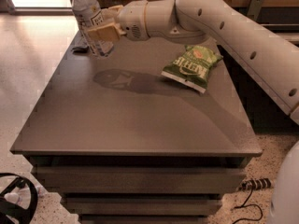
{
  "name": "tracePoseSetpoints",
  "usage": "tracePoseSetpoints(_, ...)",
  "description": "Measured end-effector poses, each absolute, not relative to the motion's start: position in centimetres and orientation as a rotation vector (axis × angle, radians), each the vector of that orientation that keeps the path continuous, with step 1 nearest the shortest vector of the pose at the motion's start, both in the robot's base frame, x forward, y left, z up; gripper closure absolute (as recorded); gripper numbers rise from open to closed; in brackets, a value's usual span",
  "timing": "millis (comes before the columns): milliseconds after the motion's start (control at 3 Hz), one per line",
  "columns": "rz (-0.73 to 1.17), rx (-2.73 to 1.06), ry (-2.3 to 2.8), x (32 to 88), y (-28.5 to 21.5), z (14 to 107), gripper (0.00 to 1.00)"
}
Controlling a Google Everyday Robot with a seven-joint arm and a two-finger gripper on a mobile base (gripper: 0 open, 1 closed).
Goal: Move blue plastic bottle near rxbar chocolate
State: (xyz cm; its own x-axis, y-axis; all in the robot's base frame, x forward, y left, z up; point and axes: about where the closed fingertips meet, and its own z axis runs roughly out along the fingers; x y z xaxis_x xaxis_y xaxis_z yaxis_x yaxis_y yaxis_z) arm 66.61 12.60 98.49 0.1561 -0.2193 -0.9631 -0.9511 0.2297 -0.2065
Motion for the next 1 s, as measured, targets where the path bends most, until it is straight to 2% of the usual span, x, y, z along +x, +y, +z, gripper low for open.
tracePoseSetpoints(1000,0.697,-1.147,1.330,74.9,13.0,96.7,1.00)
